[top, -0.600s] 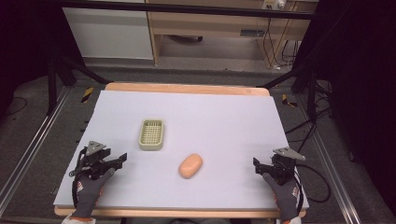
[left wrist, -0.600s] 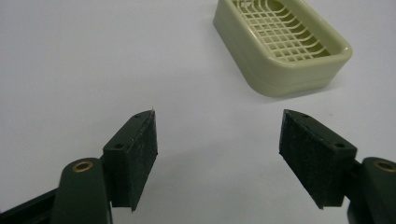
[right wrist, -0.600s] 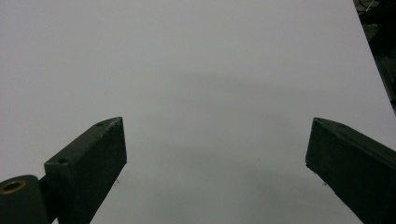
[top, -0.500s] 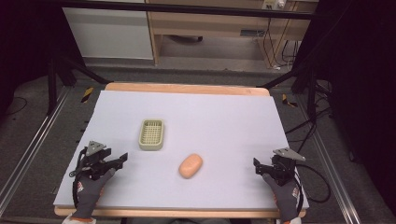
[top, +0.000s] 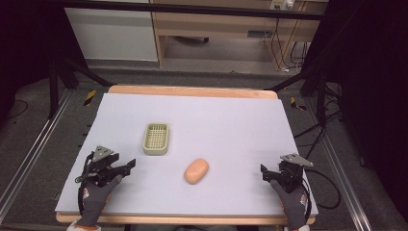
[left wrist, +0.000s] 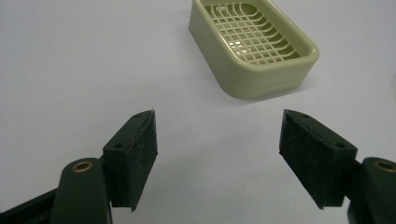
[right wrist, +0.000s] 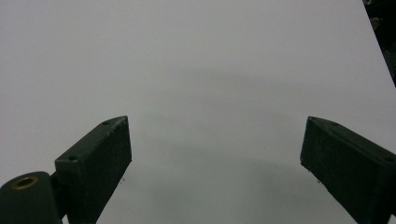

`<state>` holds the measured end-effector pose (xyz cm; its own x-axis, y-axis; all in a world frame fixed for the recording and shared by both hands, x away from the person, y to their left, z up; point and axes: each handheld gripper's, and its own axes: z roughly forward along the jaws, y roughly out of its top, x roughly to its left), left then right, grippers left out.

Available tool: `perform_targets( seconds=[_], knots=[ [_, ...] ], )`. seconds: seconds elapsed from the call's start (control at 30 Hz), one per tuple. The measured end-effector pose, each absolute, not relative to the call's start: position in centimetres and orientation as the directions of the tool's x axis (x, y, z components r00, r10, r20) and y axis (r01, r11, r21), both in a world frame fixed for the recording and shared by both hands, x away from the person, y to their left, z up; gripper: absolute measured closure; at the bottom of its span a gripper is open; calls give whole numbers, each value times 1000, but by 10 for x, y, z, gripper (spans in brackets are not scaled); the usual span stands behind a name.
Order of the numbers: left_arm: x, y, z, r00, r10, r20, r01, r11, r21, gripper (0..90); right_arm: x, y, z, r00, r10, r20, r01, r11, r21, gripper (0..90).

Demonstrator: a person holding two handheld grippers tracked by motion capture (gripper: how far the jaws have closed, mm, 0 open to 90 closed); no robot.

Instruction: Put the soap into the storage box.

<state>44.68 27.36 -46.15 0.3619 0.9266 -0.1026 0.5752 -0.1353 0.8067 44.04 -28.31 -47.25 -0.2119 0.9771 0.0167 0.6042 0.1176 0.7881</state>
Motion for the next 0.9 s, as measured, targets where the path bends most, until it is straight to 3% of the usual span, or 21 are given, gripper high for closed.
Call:
perform_targets(
  seconds=[0.9],
  knots=[
    [442,244,-451,439,893,-97,562,-189,805,252,439,-279,-471,-211,978,1,601,129,789,82]
  ],
)
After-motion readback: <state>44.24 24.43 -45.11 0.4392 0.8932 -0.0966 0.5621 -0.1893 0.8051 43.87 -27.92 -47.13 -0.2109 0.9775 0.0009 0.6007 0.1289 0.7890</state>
